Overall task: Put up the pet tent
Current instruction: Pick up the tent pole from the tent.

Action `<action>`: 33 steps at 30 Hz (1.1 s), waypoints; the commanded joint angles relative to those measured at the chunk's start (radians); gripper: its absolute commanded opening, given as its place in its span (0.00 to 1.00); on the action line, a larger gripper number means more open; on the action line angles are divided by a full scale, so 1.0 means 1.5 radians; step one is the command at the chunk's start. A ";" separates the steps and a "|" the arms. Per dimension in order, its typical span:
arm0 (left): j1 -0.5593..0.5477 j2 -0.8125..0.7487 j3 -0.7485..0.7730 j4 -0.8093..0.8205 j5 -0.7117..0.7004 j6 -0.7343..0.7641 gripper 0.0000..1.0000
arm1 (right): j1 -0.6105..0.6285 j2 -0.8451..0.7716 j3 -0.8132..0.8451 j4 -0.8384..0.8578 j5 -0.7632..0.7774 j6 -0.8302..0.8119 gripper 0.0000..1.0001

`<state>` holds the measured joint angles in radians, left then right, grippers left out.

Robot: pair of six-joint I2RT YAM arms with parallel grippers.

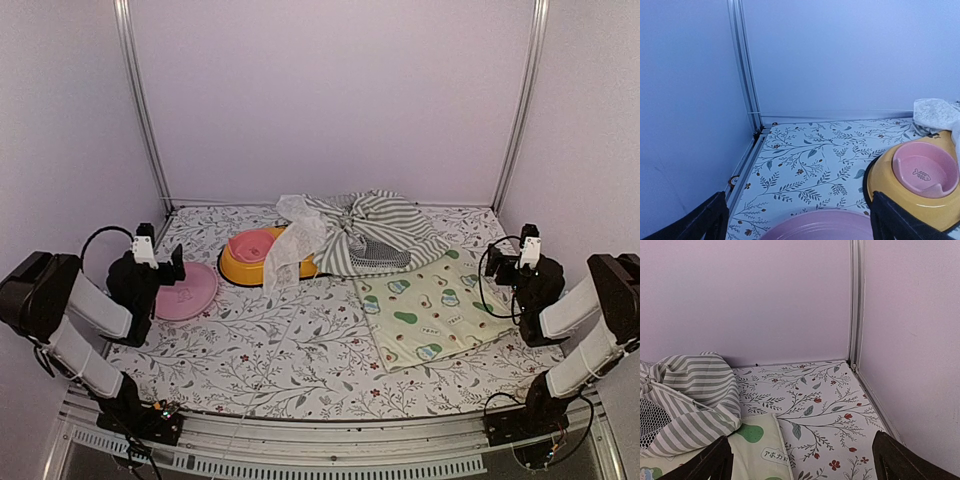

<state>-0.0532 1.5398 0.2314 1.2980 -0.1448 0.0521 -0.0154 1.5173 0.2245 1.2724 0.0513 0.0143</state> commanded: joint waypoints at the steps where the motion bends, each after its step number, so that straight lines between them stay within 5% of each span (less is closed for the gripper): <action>1: -0.037 -0.095 0.027 -0.097 -0.065 0.034 0.99 | 0.008 -0.062 0.038 -0.090 0.031 0.001 0.99; 4: -0.077 -0.207 0.100 -0.303 -0.071 -0.017 0.99 | 0.055 -0.119 0.093 -0.230 0.095 -0.027 0.99; 7: -0.094 -0.271 0.203 -0.517 0.033 -0.110 0.99 | 0.073 -0.197 0.168 -0.423 0.057 0.069 0.99; 15: -0.233 -0.273 0.422 -0.861 0.099 -0.141 0.99 | 0.299 -0.300 0.290 -0.647 0.068 0.150 0.99; 18: -0.242 -0.279 0.474 -0.928 0.148 -0.154 0.99 | 0.320 -0.287 0.357 -0.758 0.062 0.183 0.99; 22: -0.238 -0.316 0.472 -0.955 0.049 -0.271 0.99 | 0.320 -0.299 0.377 -0.854 0.111 0.241 0.99; 24: -0.217 -0.324 0.473 -0.949 0.084 -0.285 0.99 | 0.319 -0.313 0.372 -0.920 0.156 0.300 0.99; 33: -0.258 -0.183 0.483 -0.893 0.245 -0.350 0.91 | 0.326 -0.286 0.278 -0.783 -0.196 0.364 0.99</action>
<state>-0.3985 1.1610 0.9627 -0.0818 0.1024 -0.3855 0.4324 1.0416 0.6743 0.0063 -0.0086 0.4946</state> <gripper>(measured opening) 0.930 0.989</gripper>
